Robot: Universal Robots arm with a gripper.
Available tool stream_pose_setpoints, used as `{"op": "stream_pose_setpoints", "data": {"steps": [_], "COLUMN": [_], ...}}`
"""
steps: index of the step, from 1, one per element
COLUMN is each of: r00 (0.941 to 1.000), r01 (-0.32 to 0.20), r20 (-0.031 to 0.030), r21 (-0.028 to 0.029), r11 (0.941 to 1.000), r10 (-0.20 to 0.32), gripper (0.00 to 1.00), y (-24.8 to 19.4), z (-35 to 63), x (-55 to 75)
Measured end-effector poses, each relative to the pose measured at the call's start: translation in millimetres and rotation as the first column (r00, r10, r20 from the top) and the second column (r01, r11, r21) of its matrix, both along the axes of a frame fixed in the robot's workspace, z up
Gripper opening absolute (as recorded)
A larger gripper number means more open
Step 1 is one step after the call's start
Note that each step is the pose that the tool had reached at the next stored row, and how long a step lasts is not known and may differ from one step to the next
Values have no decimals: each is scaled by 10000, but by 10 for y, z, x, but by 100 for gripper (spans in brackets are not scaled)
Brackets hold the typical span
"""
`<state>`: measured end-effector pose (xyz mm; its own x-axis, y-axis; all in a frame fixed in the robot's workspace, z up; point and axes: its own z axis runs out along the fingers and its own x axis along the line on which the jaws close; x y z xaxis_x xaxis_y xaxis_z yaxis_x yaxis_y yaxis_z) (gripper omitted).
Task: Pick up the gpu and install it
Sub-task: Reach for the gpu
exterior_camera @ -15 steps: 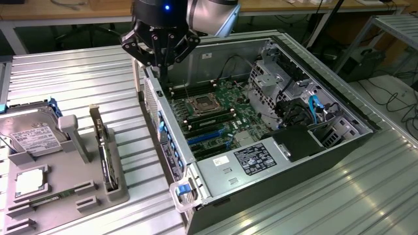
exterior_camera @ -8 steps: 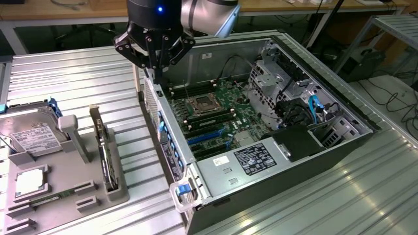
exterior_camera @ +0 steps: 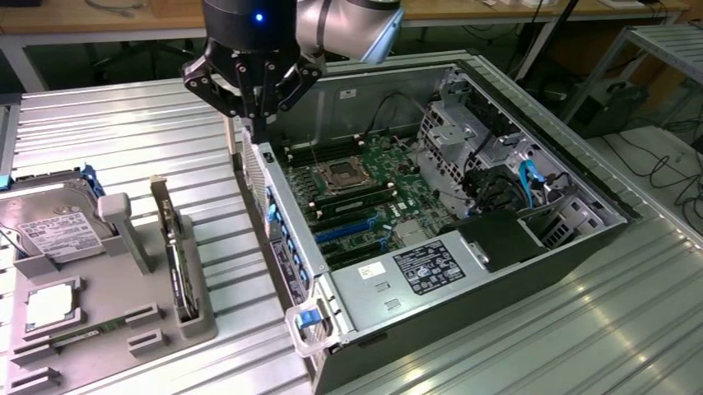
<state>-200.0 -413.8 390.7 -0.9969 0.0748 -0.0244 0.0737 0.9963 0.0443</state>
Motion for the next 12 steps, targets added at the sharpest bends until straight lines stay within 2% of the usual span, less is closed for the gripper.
{"op": "stream_pose_setpoints", "data": {"steps": [12], "r00": [10000], "r01": [-1], "r20": [1], "r21": [1], "r11": [10000], "r10": [1], "gripper": [11], "y": [-27], "z": [-6], "x": [-140]}}
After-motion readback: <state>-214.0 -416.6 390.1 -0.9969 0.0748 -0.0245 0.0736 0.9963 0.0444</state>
